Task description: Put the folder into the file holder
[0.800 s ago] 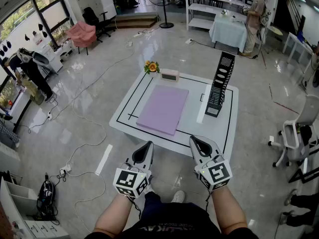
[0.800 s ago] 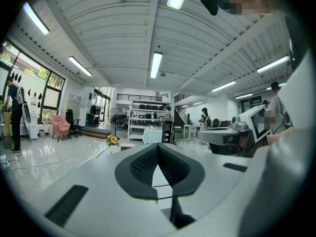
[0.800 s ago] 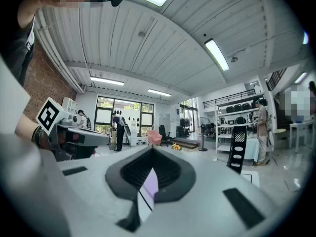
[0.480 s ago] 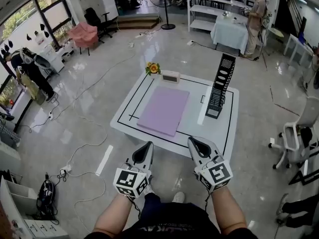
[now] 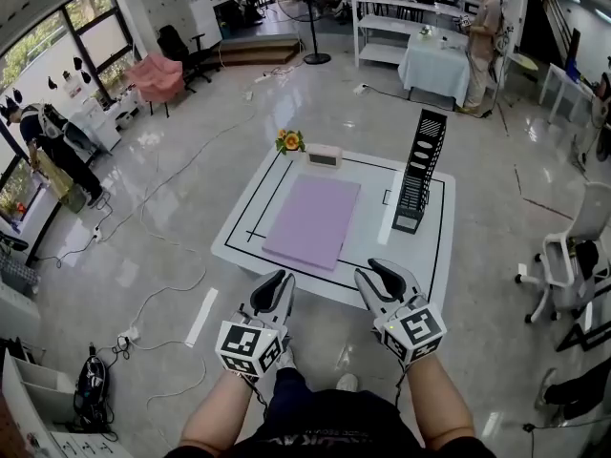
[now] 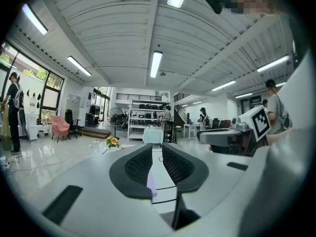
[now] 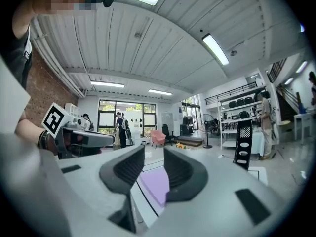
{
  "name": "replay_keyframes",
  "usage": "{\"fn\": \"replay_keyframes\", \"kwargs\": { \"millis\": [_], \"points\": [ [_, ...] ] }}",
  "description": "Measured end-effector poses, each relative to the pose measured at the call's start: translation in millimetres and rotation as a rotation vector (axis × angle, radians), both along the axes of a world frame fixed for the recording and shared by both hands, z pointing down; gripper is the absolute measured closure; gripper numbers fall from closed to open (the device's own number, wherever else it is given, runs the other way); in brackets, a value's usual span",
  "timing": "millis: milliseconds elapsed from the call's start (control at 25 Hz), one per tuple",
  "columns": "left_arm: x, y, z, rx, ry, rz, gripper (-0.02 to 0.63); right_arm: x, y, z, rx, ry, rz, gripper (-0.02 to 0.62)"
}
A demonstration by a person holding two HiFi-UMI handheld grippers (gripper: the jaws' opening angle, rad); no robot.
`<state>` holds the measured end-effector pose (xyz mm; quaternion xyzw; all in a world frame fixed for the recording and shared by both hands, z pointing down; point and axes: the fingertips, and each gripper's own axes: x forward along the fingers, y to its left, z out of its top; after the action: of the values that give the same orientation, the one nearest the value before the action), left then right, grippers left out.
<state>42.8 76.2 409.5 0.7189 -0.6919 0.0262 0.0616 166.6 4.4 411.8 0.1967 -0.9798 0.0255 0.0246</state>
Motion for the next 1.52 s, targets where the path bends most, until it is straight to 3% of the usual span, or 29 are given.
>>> {"fn": "replay_keyframes", "kwargs": {
  "millis": [120,240,320,1000,1520],
  "points": [
    [-10,-9,4,0.001,0.011,0.009,0.456,-8,-10,4,-0.016,0.011,0.031,0.397],
    [-24,-21,9,-0.004,-0.002,0.02,0.297,-19,-21,8,-0.027,0.015,0.069,0.36],
    [-36,-32,12,-0.01,-0.001,0.039,0.27,-27,-30,11,-0.039,0.021,0.095,0.357],
    [-181,-139,27,-0.071,0.063,0.25,0.25,-133,-125,15,-0.094,0.085,0.361,0.356],
    [-226,-172,33,-0.082,0.132,0.375,0.249,-161,-132,15,-0.14,0.085,0.521,0.356]
  ]
}}
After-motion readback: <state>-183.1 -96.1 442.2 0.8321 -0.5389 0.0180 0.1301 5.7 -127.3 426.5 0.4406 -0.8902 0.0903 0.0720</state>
